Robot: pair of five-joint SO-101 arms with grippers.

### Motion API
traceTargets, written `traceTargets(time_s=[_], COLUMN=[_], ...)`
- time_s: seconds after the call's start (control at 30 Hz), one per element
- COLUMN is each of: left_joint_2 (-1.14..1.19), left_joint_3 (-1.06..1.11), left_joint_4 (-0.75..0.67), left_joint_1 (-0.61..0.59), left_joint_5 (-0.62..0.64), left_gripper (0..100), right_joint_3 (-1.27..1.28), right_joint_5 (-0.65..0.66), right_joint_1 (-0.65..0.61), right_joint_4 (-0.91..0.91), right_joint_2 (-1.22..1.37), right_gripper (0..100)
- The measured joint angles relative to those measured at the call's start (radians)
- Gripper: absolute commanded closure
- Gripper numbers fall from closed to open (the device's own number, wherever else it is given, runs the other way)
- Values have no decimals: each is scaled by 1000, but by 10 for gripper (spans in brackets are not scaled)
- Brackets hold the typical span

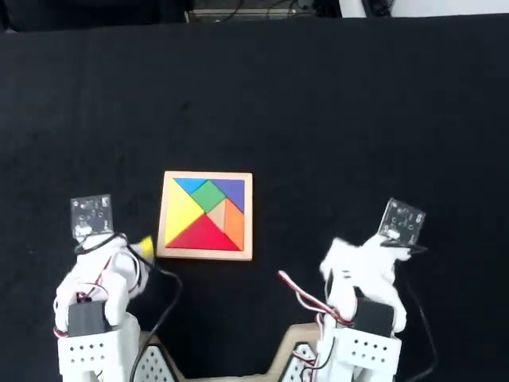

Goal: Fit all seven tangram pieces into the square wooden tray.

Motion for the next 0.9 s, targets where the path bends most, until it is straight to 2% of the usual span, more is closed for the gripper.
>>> traceTargets(time_s=[0.1, 0.27, 0.33, 0.4, 0.5, 0.67, 0.83, 0.9], left_joint_2=[0, 0, 0, 0, 0, 0, 0, 0], left_joint_3=[0, 0, 0, 0, 0, 0, 0, 0], left_joint_4=[28, 46, 52, 52, 52, 52, 52, 52], left_joint_1=[-6, -103, -140, -160, -163, -41, 66, 52], left_joint_5=[-98, -345, -399, -384, -267, -11, 31, 32], left_gripper=[768, 773, 773, 773, 773, 772, 772, 769], right_joint_3=[0, 0, 0, 0, 0, 0, 2, 2], right_joint_5=[146, 506, 568, 560, 479, 345, 325, 325], right_joint_1=[12, 21, 21, 21, 5, -133, -198, -196], right_joint_4=[28, 34, 40, 40, 40, 40, 40, 40], right_joint_2=[0, 0, 0, 0, 0, 0, 0, 0], right_gripper=[984, 986, 984, 984, 984, 985, 985, 984])
